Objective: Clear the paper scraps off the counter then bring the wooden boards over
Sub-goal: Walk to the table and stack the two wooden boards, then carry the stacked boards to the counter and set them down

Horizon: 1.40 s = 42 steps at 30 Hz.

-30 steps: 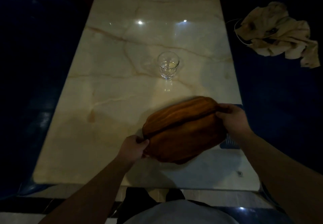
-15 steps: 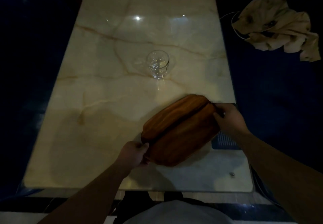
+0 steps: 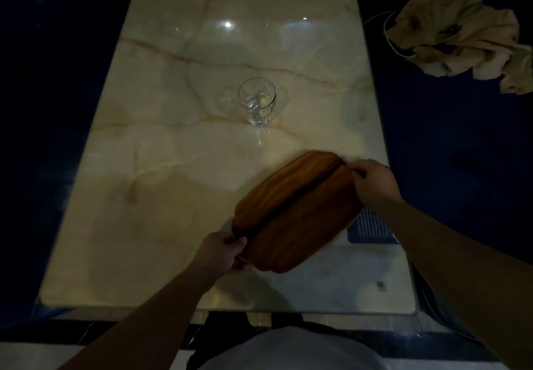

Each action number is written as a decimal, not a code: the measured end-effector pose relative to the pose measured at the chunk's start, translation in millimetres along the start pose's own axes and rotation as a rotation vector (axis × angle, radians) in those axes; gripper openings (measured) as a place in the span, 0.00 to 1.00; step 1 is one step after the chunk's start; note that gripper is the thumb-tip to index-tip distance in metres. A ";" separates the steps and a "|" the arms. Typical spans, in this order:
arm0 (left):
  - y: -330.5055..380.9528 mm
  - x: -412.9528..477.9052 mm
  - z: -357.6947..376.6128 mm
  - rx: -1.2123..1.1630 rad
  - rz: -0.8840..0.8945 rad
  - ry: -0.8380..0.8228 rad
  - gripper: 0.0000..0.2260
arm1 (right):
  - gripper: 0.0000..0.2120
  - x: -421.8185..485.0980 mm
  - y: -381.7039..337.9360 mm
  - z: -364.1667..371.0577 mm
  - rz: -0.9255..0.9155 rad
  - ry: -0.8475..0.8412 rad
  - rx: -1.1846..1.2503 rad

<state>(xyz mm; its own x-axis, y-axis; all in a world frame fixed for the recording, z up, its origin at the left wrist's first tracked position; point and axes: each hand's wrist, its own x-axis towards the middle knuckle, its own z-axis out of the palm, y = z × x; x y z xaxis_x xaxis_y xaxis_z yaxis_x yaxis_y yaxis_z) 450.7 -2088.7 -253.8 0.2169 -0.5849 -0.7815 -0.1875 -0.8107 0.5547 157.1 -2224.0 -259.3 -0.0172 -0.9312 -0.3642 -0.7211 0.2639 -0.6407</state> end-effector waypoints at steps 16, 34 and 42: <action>17.3 -7.3 -2.4 -0.142 0.015 0.031 0.14 | 0.19 -12.2 -8.5 8.7 0.168 -0.153 0.198; 10.7 -128.9 -126.5 -0.389 0.358 0.519 0.10 | 0.11 -97.1 -148.7 23.5 -0.213 -0.421 0.705; -81.4 -260.5 -191.3 -0.645 0.449 0.691 0.11 | 0.09 -185.5 -257.7 79.1 -0.408 -0.558 0.542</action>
<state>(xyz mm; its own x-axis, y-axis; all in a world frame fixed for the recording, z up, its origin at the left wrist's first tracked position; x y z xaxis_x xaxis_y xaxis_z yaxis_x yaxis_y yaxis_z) 592.8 -1875.4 -40.8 0.7925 -0.5585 -0.2450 0.1163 -0.2560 0.9597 400.9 -2099.3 -80.2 0.6138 -0.7572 -0.2231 -0.1662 0.1523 -0.9743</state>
